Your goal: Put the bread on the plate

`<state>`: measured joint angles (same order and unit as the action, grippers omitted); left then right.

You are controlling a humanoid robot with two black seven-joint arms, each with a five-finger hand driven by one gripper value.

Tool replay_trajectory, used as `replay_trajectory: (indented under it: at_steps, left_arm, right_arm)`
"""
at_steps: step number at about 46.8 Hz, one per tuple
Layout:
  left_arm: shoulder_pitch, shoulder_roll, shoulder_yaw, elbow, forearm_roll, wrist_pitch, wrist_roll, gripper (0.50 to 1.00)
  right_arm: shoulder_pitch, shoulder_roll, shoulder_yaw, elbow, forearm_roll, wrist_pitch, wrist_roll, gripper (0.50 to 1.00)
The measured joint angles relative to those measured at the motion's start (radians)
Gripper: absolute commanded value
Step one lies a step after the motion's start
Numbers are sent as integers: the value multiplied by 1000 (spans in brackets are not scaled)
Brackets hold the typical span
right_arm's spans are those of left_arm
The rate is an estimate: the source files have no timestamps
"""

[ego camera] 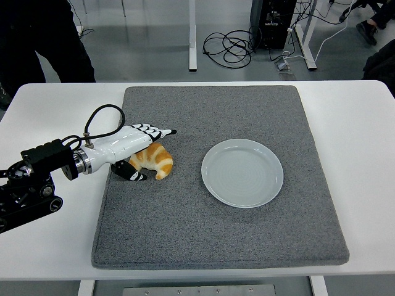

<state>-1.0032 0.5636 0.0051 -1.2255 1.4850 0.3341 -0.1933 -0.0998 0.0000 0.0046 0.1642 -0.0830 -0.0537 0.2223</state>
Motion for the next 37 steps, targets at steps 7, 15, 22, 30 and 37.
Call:
replay_trajectory:
  at_steps: [7, 15, 22, 30, 37]
  left_arm:
    - [0, -26, 4, 38, 0, 22, -2, 948]
    - [0, -46, 4, 52, 0, 32, -10, 943]
    - [0, -50, 4, 53, -2, 33, -15, 943]
    - [0, -51, 4, 61, -8, 33, -15, 943]
    - [0, -53, 4, 80, -12, 33, -14, 942]
  right_arm:
    - [0, 0, 0, 0, 0, 0, 0, 1000]
    - [0, 0, 0, 0, 0, 0, 0, 1000]
    - [0, 0, 0, 0, 0, 0, 0, 1000]
    - [0, 0, 0, 0, 0, 0, 0, 1000]
    - [0, 0, 0, 0, 0, 0, 0, 1000]
